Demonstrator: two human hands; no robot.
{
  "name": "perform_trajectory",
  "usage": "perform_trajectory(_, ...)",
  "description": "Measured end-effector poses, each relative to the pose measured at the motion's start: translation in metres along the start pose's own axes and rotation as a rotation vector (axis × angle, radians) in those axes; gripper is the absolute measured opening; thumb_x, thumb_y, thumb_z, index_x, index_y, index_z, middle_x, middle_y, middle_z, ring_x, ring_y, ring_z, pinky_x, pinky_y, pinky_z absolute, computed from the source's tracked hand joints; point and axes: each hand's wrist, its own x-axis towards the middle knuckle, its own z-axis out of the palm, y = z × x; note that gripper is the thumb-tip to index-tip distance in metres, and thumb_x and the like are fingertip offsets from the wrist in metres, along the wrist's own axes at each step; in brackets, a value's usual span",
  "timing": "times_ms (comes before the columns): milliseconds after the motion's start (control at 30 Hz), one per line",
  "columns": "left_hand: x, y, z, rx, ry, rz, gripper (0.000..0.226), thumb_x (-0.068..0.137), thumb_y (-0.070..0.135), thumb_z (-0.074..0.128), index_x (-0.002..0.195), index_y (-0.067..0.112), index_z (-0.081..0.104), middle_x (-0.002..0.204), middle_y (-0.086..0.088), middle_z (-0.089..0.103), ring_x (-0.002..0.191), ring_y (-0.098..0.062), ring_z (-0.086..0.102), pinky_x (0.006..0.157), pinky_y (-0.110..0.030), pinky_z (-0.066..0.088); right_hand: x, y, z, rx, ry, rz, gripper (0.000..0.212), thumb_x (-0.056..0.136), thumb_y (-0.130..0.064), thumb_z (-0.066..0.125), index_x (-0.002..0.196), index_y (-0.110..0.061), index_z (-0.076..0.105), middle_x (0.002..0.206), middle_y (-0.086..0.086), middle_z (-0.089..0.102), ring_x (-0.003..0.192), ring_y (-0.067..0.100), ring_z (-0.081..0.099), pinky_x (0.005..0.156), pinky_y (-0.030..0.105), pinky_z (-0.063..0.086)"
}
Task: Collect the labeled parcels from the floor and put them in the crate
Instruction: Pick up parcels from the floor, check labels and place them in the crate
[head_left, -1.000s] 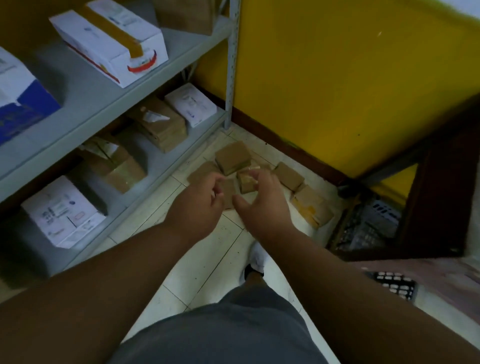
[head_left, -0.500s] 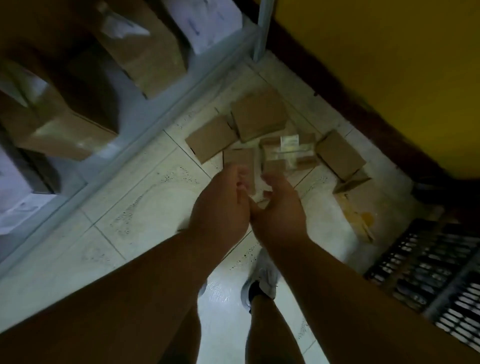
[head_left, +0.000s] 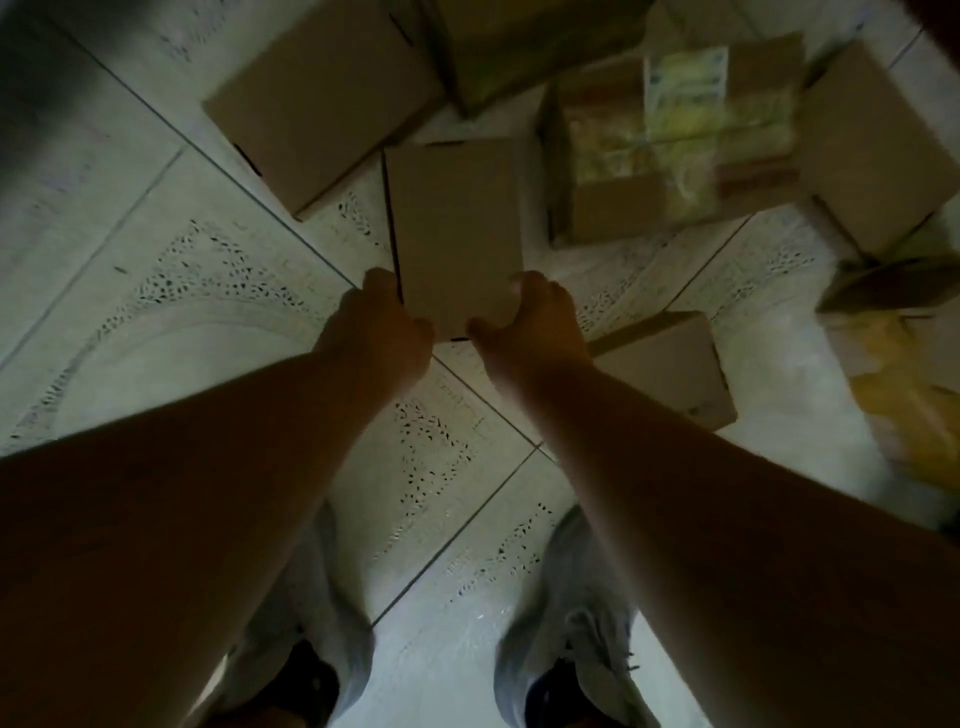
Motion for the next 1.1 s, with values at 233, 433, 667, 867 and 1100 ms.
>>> perform_trajectory(233,0.008,0.022,-0.001,-0.236,-0.004,-0.052,0.083,0.088,0.042,0.069,0.153,0.025,0.020,0.130,-0.011,0.054,0.105,-0.029,0.058,0.070,-0.035,0.044,0.017,-0.019,-0.012,0.103,-0.129,0.109,0.075,0.084,-0.058,0.063,0.148,-0.037,0.029,0.139,0.009,0.050,0.110,0.031,0.060,0.083,0.039,0.054)
perform_trajectory(433,-0.084,0.045,-0.089,-0.236,0.063,0.143,0.073,0.083,0.038,0.075,0.143,0.014,0.041,0.131,-0.012,0.057,0.108,-0.026,0.062,0.070,-0.023,0.046,-0.088,-0.076,-0.073,0.201,0.096,0.027,0.055,0.090,-0.052,0.046,0.139,-0.026,0.044,0.126,0.010,0.056,0.098,0.028,0.065,0.083,0.048,0.058)
perform_trajectory(667,-0.242,0.106,-0.280,-0.318,0.123,0.324,0.049,0.083,0.047,0.072,0.124,0.021,0.062,0.106,0.011,0.067,0.082,0.005,0.063,0.057,-0.004,0.040,-0.260,-0.199,-0.203,0.283,0.275,-0.128,0.058,0.094,-0.044,0.052,0.145,-0.019,0.037,0.136,0.008,0.055,0.117,0.029,0.059,0.098,0.049,0.050)
perform_trajectory(867,-0.394,0.173,-0.450,-0.666,0.260,0.381,0.046,0.082,0.066,0.062,0.105,0.027,0.057,0.094,0.008,0.070,0.077,-0.002,0.071,0.064,-0.023,0.058,-0.411,-0.332,-0.330,0.252,0.350,-0.357,0.050,0.096,-0.050,0.051,0.138,-0.023,0.051,0.128,0.004,0.057,0.112,0.021,0.060,0.091,0.045,0.055)
perform_trajectory(1100,-0.530,0.189,-0.581,-0.870,0.374,0.521,0.076,0.069,0.086,0.045,0.116,0.027,0.059,0.109,0.001,0.071,0.101,-0.024,0.069,0.089,-0.048,0.055,-0.559,-0.424,-0.376,0.458,0.314,-0.648,0.074,0.082,-0.066,0.058,0.145,-0.056,0.020,0.124,-0.004,0.063,0.091,0.015,0.072,0.065,0.043,0.063)
